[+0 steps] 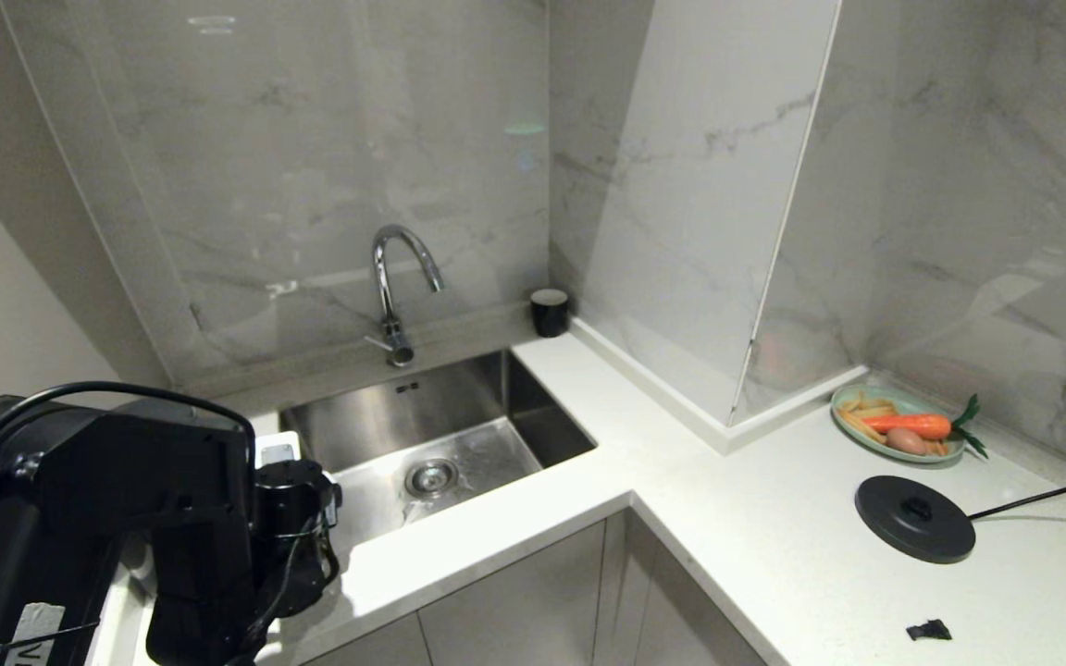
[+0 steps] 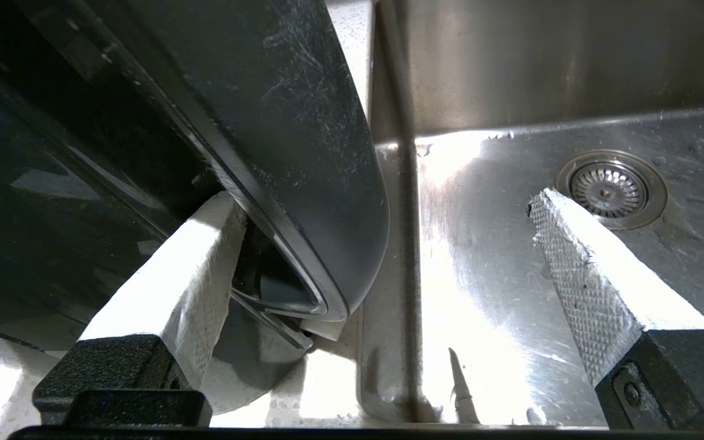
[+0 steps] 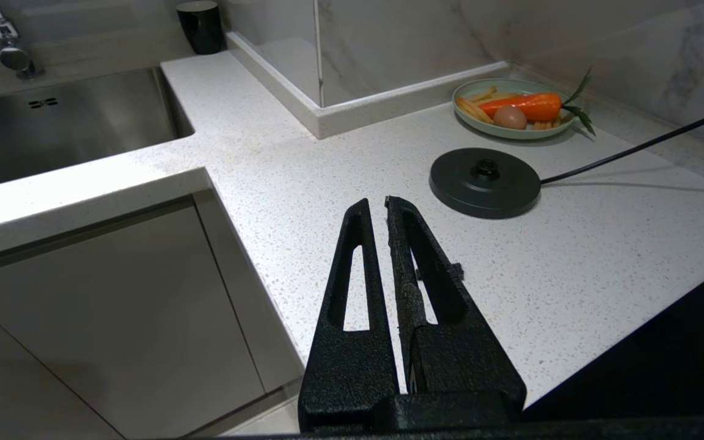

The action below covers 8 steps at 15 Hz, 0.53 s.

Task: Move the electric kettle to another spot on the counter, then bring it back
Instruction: Place it by the sink

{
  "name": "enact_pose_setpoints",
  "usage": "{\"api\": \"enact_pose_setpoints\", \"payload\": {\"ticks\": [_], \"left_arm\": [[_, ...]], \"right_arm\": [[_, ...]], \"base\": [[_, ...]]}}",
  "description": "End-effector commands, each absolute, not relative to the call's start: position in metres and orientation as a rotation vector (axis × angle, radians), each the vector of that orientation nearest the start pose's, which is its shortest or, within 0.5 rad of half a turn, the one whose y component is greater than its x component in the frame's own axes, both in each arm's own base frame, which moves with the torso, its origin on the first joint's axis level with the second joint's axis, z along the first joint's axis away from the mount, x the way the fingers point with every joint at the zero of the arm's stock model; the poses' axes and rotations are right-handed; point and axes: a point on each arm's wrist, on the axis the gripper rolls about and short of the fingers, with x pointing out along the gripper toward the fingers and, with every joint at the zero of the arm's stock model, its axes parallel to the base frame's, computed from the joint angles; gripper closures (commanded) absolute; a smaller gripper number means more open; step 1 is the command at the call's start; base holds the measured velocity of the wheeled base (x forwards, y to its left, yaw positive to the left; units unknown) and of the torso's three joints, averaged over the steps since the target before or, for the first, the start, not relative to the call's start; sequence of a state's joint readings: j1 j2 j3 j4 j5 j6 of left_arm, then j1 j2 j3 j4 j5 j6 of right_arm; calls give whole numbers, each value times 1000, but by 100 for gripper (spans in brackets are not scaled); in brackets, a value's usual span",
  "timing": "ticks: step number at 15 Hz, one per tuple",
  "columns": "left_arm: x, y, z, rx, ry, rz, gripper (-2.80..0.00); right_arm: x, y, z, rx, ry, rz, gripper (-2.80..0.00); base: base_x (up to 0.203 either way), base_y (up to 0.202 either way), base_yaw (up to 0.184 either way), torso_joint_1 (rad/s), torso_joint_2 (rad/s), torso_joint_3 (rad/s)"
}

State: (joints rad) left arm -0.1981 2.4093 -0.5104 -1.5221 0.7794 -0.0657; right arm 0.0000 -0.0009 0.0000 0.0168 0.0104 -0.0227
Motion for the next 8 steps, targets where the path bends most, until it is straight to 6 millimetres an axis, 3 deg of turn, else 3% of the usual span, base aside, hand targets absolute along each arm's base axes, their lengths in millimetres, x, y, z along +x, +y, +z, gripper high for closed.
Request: {"api": "enact_pose_setpoints", "payload": {"ticks": [1,8], "left_arm": [[325,-48,-22,110,305,596,-280],[306,-48,-13,97,322,590,-280]], "right_arm": [[-23,0,74,-23,17,11,0],[-23,0,74,-23,17,11,0]], "base": [[0,0,0,0,0,0],[0,0,0,0,0,0]]}}
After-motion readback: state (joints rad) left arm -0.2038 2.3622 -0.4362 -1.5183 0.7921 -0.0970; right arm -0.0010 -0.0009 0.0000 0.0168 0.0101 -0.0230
